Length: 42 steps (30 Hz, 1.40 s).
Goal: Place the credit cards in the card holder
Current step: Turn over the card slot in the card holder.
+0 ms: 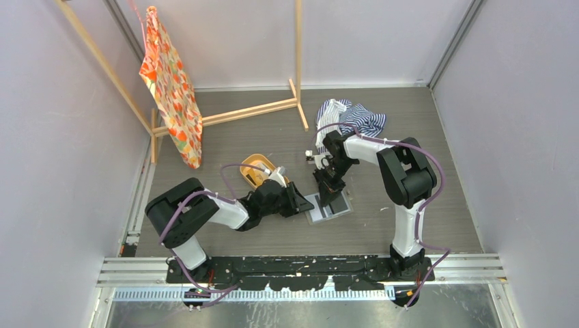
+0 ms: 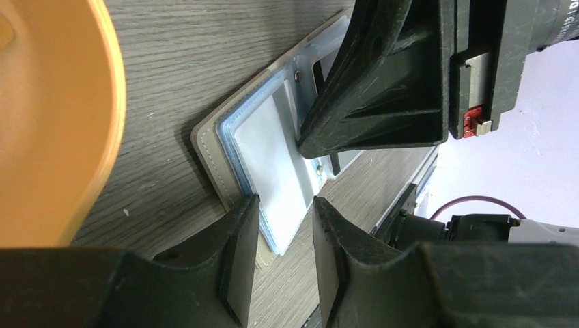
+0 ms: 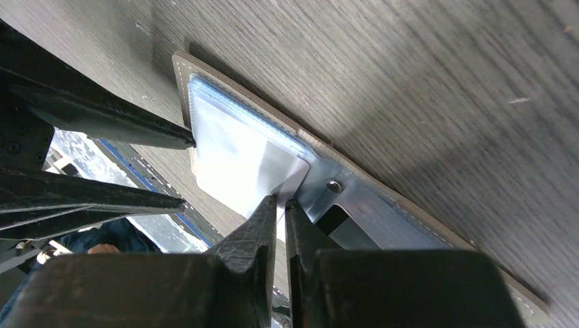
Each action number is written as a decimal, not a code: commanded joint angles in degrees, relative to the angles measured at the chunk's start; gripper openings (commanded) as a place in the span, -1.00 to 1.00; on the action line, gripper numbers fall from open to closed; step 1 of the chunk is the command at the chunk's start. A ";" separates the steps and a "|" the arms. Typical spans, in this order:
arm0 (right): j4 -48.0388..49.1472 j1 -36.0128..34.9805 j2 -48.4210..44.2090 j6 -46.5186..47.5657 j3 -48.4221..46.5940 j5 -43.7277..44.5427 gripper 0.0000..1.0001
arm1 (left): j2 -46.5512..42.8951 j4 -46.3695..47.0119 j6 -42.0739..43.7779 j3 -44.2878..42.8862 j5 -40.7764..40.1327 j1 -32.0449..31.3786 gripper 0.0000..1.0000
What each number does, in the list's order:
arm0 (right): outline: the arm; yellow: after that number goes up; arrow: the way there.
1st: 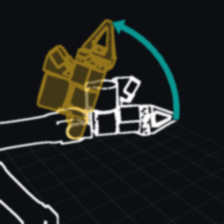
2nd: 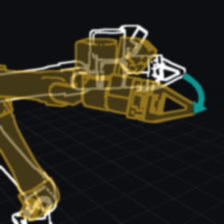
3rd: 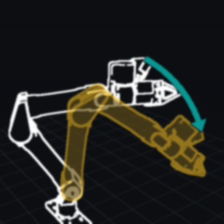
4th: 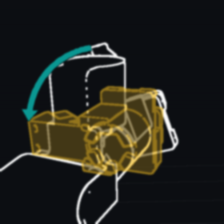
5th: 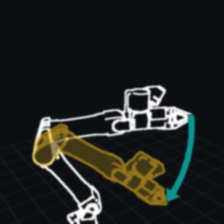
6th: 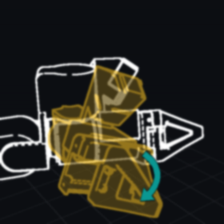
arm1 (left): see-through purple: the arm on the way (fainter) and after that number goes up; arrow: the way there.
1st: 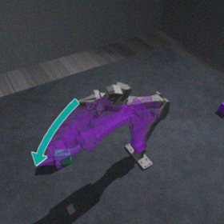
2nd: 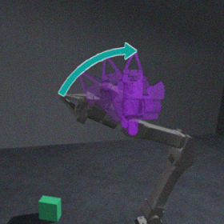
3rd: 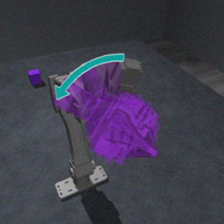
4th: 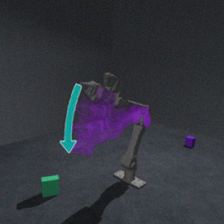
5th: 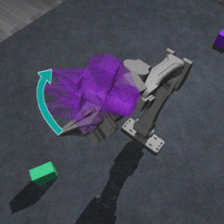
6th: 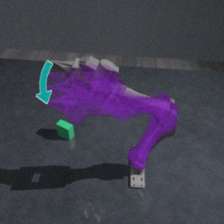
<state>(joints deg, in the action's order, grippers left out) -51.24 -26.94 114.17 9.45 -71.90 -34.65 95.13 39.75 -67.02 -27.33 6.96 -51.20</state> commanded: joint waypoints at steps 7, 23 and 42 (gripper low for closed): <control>0.35 0.15 0.34 1.04 -1.51 -1.61 -0.65 | 1.88 11.69 -3.33 -1.07 1.52 0.22 -0.25; 0.01 1.81 -1.30 1.42 -1.57 -3.92 -0.54 | 6.71 22.22 -7.34 -0.15 2.52 0.22 -0.27; -1.49 6.84 -7.29 3.06 -1.71 -8.91 -0.26 | 5.82 17.45 -6.28 -3.13 3.06 0.22 -0.35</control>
<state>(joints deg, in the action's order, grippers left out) -52.29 -21.56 110.80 11.11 -71.92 -40.88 101.78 56.80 -74.54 -28.16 9.23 -50.98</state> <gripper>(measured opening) 0.362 0.329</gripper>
